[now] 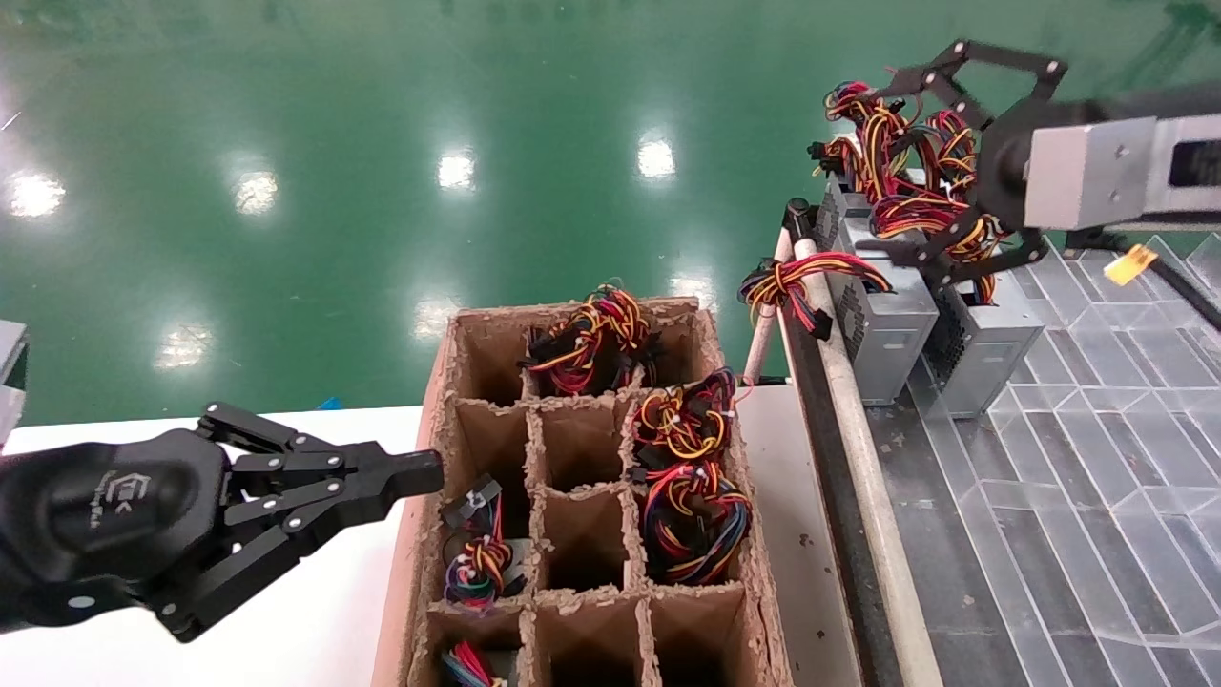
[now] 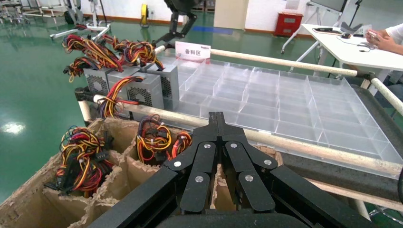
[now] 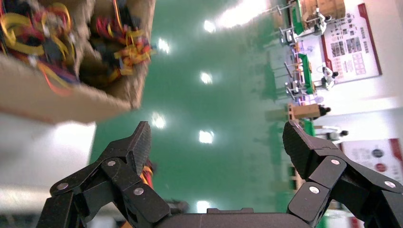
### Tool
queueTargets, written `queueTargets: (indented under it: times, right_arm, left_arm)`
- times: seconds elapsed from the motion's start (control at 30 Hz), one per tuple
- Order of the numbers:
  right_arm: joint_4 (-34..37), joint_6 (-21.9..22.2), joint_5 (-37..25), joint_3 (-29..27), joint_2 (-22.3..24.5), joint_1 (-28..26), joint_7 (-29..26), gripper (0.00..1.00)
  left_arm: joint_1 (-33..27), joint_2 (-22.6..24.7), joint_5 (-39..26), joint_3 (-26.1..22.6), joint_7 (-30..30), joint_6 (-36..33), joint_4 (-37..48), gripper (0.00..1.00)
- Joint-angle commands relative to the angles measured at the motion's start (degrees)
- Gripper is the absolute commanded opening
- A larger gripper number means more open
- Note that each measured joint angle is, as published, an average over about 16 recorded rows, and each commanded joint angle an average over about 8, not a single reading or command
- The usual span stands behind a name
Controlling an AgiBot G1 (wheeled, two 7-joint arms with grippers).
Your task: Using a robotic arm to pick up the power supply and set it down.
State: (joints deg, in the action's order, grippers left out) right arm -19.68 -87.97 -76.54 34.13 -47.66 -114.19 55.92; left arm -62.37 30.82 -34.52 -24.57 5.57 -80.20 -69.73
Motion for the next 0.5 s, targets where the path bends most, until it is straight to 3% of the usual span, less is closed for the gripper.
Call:
queueTargets:
  times: [0.03, 0.5]
  right_arm:
    - [-2.4, 0.1, 1.5, -0.8, 0.6, 2.3, -3.0, 1.0]
    - [-19.2, 0.8, 12.4, -6.5, 4.5, 18.8, -23.8, 1.0]
  left_arm:
    - [0.0, 0.0, 0.0, 0.0, 0.0, 0.0, 0.0, 1.0]
    - [0.0, 0.0, 0.0, 0.0, 0.0, 0.0, 0.0, 1.0]
